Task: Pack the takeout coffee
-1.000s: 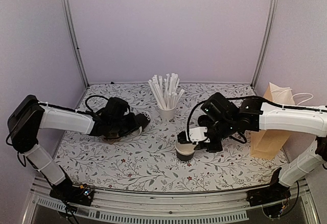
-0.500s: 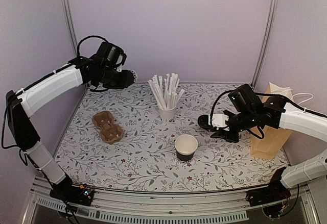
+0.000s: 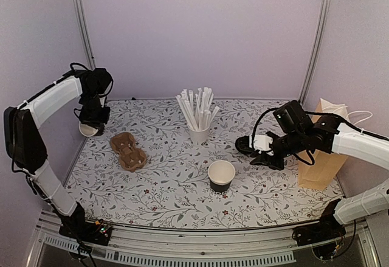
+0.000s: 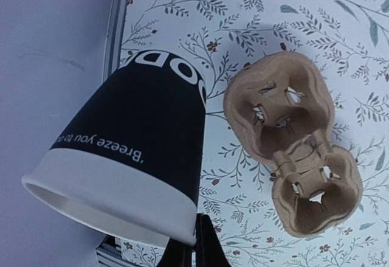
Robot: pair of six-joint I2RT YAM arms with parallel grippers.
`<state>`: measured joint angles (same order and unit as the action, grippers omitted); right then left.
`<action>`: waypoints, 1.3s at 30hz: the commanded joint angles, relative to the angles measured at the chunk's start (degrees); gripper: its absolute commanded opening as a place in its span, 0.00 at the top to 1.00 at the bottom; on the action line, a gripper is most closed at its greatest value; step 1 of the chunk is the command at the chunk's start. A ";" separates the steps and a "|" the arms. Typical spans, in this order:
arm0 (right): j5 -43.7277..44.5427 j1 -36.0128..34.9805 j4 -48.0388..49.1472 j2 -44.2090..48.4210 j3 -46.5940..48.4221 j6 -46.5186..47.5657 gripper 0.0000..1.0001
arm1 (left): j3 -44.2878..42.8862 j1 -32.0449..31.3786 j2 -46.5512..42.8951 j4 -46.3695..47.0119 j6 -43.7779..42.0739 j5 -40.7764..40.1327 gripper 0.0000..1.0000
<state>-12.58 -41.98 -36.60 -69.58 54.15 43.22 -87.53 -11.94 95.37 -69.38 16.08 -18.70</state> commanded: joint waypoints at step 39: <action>-4.03 0.14 1.99 -2.74 -1.68 -1.73 0.76 | 5.33 6.69 3.83 -1.01 -0.80 5.29 0.64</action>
<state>-16.40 -41.98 -35.48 -72.01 53.17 42.22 -80.14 -5.78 98.67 -70.37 14.94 -11.14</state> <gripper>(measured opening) 0.245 0.263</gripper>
